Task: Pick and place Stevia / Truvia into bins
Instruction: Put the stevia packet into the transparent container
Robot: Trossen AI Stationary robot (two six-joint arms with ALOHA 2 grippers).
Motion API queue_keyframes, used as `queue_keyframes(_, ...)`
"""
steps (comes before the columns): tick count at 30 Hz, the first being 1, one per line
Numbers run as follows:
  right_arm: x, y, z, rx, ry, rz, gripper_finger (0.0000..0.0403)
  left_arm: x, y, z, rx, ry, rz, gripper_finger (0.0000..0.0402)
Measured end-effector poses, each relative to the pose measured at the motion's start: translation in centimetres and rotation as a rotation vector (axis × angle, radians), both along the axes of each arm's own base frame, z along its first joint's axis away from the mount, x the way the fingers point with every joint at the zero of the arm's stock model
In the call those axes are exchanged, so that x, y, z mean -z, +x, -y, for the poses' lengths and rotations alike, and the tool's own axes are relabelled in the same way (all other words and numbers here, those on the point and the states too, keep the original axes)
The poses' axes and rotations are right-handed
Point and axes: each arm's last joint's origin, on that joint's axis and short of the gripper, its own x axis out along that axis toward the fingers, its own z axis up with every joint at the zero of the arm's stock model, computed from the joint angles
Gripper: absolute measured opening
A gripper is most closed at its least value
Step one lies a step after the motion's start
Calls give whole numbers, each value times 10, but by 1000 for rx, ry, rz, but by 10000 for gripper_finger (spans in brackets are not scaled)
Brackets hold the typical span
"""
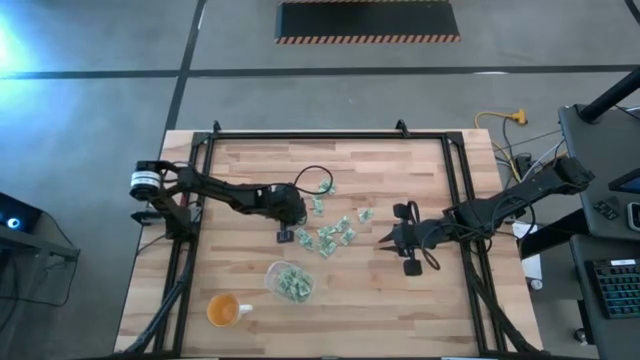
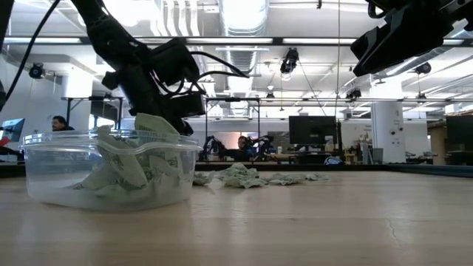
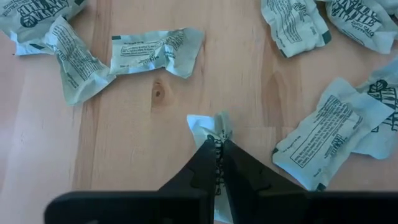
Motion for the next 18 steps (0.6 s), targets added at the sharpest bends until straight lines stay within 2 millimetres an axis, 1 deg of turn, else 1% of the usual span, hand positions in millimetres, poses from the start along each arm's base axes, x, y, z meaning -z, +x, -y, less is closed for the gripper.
queue_keyframes(3,0,0,0,0,0,1,72,-4,-1,1,-8,-1,11,7)
queue_keyframes(10,0,0,0,0,1,3,72,-30,-6,5,-100,34,99,7)
queue_keyframes(14,0,0,0,0,2,4,72,-47,-9,17,-65,31,165,8)
queue_keyframes(18,0,0,0,0,2,4,72,-59,-16,35,4,18,211,8)
